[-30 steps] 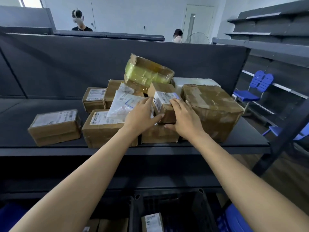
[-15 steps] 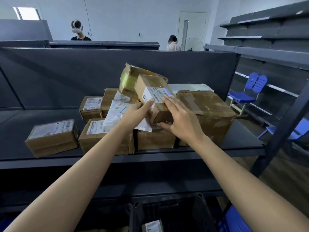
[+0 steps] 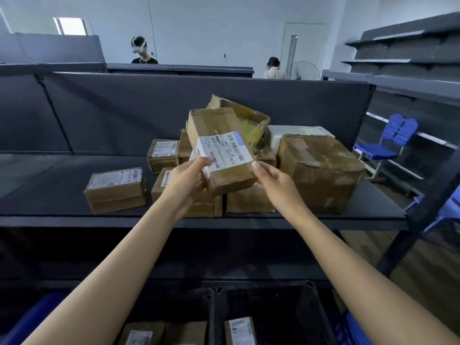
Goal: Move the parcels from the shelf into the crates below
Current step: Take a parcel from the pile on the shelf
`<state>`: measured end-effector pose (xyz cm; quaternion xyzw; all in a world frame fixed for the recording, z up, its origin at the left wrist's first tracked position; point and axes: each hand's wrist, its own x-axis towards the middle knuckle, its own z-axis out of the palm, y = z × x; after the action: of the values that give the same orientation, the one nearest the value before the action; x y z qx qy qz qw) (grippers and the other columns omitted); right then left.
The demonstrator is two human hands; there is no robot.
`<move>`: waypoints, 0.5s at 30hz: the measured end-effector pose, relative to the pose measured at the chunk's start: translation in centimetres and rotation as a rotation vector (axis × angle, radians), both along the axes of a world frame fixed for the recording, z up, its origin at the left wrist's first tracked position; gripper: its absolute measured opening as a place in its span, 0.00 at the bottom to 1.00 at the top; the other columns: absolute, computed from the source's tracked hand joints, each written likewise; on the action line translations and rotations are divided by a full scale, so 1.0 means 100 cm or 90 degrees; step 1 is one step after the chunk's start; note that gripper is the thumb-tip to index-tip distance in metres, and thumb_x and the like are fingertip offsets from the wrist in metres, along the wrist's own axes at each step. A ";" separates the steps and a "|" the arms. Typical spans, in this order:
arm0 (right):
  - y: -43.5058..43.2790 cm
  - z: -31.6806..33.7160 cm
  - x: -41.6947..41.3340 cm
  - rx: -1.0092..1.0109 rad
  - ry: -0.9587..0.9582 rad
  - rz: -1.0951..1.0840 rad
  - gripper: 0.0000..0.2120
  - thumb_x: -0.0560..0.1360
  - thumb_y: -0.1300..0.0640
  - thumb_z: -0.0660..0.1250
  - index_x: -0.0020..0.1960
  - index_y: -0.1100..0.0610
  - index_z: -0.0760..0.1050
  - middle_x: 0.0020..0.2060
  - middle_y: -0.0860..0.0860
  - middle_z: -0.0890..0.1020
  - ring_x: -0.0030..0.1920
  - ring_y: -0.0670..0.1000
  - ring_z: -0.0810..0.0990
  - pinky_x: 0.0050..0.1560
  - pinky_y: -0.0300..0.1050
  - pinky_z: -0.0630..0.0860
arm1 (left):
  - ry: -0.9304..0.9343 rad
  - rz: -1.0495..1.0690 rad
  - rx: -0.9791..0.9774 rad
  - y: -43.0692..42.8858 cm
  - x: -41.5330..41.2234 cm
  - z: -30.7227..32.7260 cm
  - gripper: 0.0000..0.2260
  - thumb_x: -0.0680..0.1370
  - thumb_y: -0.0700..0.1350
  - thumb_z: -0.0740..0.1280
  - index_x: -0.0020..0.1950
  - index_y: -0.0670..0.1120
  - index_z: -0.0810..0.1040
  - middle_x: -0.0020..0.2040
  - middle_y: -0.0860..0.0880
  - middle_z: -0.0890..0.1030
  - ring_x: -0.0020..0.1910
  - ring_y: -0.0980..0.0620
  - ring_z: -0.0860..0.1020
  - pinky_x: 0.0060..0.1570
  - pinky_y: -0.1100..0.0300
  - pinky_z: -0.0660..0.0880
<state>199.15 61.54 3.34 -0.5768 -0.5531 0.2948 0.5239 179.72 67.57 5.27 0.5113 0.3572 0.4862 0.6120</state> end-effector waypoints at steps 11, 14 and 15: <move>-0.019 -0.008 -0.061 -0.053 -0.052 0.117 0.05 0.72 0.46 0.70 0.44 0.35 0.81 0.47 0.36 0.84 0.51 0.36 0.81 0.54 0.36 0.72 | -0.024 0.025 -0.032 -0.002 -0.115 -0.012 0.09 0.74 0.50 0.67 0.51 0.49 0.81 0.41 0.53 0.86 0.38 0.56 0.83 0.39 0.61 0.80; -0.025 -0.006 -0.077 -0.056 -0.068 0.117 0.06 0.72 0.47 0.70 0.47 0.35 0.81 0.48 0.35 0.84 0.51 0.35 0.80 0.51 0.34 0.72 | 0.025 0.004 -0.057 -0.005 -0.144 -0.021 0.14 0.73 0.50 0.71 0.53 0.42 0.81 0.45 0.47 0.86 0.43 0.52 0.84 0.45 0.54 0.82; -0.026 -0.008 -0.083 -0.049 -0.042 0.100 0.07 0.71 0.46 0.71 0.49 0.37 0.81 0.49 0.36 0.84 0.52 0.35 0.80 0.53 0.35 0.72 | 0.007 0.004 -0.069 -0.009 -0.149 -0.025 0.14 0.73 0.49 0.71 0.53 0.41 0.81 0.46 0.46 0.86 0.44 0.51 0.84 0.44 0.55 0.82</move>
<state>190.86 58.98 2.54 -0.5609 -0.6016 0.3369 0.4581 164.85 66.64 2.74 0.4791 0.3881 0.4654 0.6350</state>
